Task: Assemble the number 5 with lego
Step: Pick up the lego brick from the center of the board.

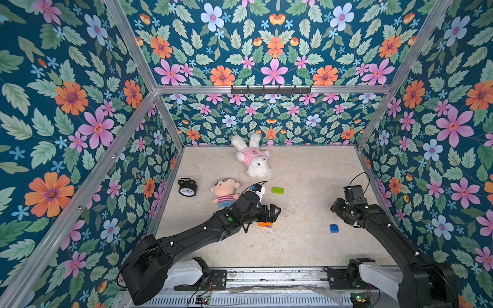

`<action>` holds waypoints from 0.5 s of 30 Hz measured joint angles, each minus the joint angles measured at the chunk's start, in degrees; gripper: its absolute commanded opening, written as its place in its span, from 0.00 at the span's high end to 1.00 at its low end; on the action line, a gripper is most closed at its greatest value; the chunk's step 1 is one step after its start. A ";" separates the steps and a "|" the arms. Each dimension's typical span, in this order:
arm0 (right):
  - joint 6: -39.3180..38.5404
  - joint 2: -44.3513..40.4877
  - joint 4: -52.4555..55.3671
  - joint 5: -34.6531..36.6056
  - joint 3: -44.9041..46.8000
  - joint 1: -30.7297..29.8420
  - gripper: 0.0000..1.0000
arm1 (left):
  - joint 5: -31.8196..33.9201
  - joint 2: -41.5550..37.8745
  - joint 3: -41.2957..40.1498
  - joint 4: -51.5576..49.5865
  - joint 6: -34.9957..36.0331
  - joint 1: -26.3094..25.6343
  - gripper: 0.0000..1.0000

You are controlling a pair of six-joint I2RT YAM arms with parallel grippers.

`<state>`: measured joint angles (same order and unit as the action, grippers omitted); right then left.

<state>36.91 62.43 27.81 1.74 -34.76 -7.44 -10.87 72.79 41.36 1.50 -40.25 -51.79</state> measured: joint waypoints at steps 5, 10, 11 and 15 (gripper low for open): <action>2.95 -1.81 0.09 -0.09 5.51 -0.44 0.37 | -0.15 4.74 4.48 0.13 1.29 -3.39 0.01; 4.94 -2.08 -0.74 -0.44 6.80 -3.15 0.35 | -0.35 7.93 6.60 0.15 1.66 -5.01 0.01; 5.27 -1.70 -0.85 -0.44 7.15 -3.72 0.36 | 0.07 8.31 6.73 0.15 1.73 -4.96 0.01; 5.86 -0.61 -0.50 -0.13 7.37 -6.03 0.36 | 0.83 8.55 6.93 0.13 1.79 -4.96 0.01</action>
<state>42.76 61.82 27.31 1.61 -27.40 -13.47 -10.04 81.34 48.29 1.63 -38.46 -56.75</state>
